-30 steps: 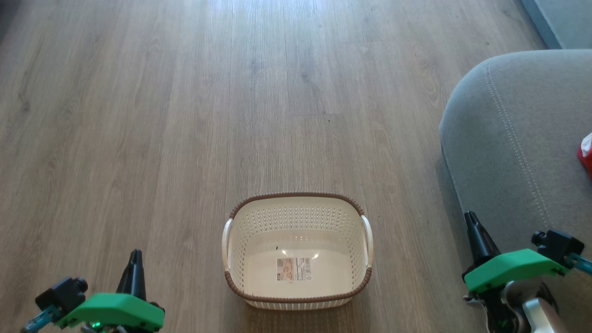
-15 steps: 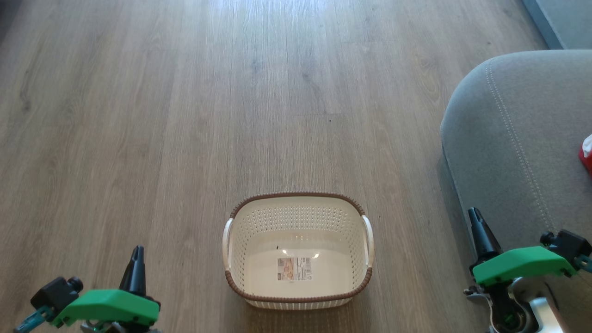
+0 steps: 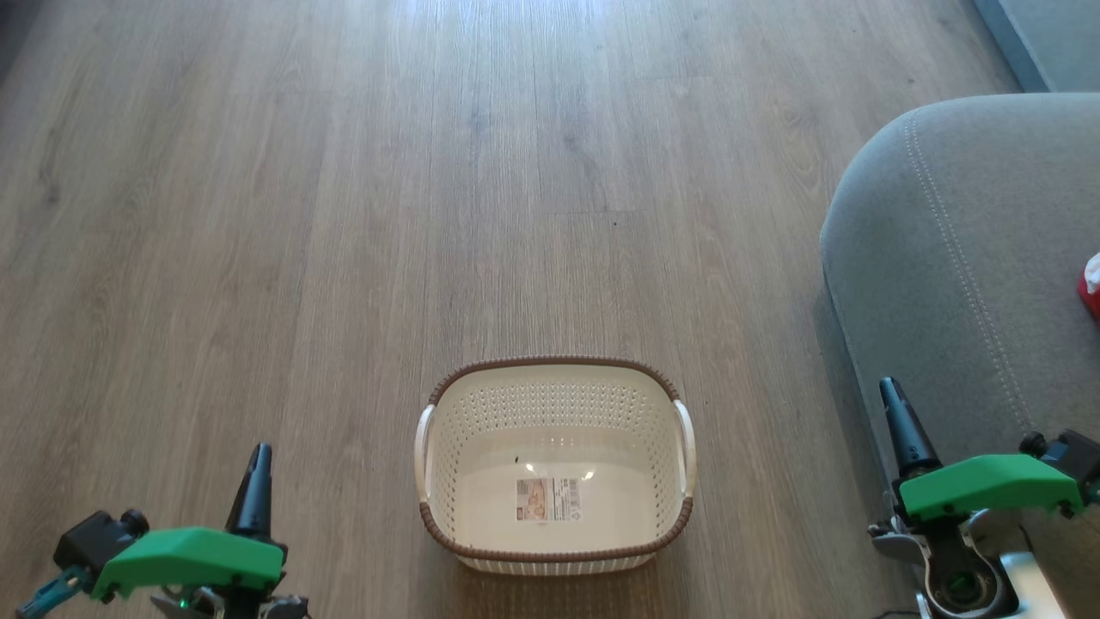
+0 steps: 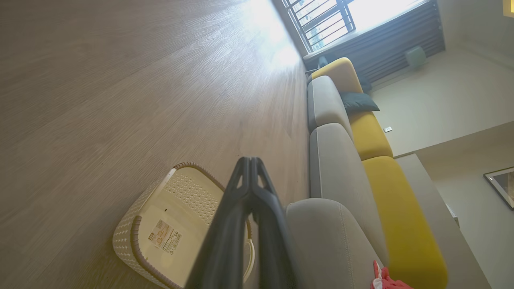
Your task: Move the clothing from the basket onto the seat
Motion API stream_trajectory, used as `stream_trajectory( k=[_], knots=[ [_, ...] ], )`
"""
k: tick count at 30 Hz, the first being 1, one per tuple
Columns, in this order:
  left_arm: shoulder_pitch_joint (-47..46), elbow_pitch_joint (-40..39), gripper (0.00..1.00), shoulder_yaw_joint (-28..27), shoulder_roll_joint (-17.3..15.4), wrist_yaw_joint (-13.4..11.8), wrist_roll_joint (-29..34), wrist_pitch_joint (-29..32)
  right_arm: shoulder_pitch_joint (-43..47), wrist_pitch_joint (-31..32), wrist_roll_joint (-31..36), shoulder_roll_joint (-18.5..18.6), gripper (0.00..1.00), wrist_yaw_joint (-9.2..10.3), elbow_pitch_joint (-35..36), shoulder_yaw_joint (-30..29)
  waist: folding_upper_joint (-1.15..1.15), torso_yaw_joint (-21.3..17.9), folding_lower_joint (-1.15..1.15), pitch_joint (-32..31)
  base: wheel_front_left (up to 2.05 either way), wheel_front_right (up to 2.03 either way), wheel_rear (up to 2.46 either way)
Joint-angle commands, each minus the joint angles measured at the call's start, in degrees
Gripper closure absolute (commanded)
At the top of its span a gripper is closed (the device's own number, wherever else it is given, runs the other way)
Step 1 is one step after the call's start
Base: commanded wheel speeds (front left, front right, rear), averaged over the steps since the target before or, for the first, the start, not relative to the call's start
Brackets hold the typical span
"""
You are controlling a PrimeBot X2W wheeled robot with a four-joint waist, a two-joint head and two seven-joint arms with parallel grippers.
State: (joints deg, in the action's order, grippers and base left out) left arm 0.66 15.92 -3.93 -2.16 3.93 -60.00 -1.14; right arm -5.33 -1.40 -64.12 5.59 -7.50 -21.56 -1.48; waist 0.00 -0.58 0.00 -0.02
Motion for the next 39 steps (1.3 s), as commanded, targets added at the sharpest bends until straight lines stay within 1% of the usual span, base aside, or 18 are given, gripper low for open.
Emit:
stream_trajectory(
  k=[1,39],
  knots=[
    [-3.34,-1.86,1.00,-1.57,-0.56,0.64,-1.76,0.28,-1.62,0.48,-1.60,-0.16,1.00,0.00,2.48,0.20,0.00,0.02,0.00,0.01,0.00,0.00,0.00],
    [-6.26,-1.86,1.00,-2.43,-0.69,3.06,-26.94,6.37,-0.99,6.63,-23.49,-2.27,1.00,0.01,6.67,-4.16,0.00,0.48,0.00,0.16,0.00,0.00,0.00]
  ],
)
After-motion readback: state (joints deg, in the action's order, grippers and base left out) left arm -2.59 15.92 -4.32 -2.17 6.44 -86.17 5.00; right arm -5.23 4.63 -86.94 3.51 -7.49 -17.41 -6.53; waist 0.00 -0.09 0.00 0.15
